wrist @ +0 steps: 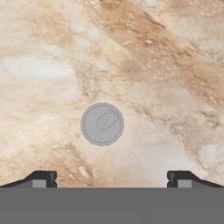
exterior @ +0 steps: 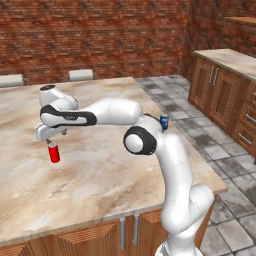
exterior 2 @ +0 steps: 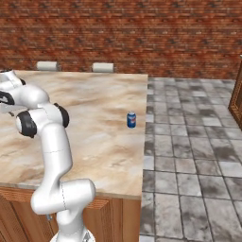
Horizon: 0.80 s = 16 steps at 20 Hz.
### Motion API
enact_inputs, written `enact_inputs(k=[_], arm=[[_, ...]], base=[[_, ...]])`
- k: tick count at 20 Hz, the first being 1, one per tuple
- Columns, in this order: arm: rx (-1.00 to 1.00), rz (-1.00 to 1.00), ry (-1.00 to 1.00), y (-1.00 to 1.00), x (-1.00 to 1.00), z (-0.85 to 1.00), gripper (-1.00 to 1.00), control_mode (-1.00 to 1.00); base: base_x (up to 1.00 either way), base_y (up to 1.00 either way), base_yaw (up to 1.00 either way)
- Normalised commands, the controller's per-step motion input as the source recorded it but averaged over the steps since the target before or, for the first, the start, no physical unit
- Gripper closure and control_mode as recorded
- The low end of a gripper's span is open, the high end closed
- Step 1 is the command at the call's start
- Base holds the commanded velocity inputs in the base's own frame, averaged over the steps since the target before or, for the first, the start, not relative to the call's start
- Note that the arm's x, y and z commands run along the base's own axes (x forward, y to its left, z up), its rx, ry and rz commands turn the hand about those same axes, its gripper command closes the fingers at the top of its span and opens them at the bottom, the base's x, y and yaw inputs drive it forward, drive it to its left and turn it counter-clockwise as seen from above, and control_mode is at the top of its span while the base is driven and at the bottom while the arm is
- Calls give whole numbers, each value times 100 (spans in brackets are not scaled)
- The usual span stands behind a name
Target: Four empty soda cans are scattered around the kitchen. Gather all the cans and cluster them next to the stove for recycling.
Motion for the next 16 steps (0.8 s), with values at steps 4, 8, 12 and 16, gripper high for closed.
enact_inputs(k=[4, 8, 12, 16], arm=[[0, 0, 0, 15, 11, -12, -100, -100], [0, 0, 0, 21, 9, -11, -100, -100], [0, 0, 0, 19, 10, -4, -100, -100], [0, 0, 0, 11, 17, -4, -100, -100]], base=[[0, 0, 0], [0, 0, 0], [0, 0, 0], [0, 0, 0]])
